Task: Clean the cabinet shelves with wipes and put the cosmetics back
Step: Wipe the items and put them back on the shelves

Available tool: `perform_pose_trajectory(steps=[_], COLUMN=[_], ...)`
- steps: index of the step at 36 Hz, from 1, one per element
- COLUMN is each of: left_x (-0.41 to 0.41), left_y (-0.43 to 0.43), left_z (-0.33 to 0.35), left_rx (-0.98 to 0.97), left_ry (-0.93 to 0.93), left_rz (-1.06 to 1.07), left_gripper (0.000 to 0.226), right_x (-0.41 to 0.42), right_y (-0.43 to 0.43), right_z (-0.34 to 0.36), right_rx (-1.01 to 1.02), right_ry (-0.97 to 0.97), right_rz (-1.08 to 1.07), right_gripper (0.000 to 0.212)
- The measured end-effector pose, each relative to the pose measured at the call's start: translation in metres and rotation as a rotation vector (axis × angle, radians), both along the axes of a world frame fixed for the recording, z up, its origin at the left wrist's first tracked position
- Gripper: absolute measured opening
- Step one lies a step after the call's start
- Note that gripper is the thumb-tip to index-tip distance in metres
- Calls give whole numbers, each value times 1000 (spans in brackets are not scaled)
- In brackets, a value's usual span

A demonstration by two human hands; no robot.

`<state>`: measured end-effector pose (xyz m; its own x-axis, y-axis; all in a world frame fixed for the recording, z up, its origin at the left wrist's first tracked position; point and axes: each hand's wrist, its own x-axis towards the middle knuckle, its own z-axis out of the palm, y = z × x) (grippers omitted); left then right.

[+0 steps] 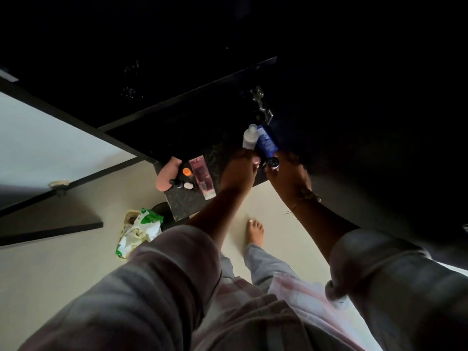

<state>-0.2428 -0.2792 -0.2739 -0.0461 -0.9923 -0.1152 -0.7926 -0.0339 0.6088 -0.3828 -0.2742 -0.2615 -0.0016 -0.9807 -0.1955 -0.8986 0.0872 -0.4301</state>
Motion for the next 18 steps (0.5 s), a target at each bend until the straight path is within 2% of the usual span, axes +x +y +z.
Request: perform_pose_trajectory(steps=[5, 11, 18], left_x=[-4, -5, 1], left_y=[-5, -5, 9], left_z=[-7, -13, -6], left_rx=[5, 50, 46], left_ry=[-9, -64, 29], left_rz=[-4, 17, 52], left_gripper=[13, 31, 39], right_x=[3, 7, 9], right_y=[-2, 6, 19], right_z=[-2, 5, 11], right_rx=[20, 9, -60], right_ry=[40, 76, 180], right_rz=[2, -26, -14], right_gripper=[42, 46, 50])
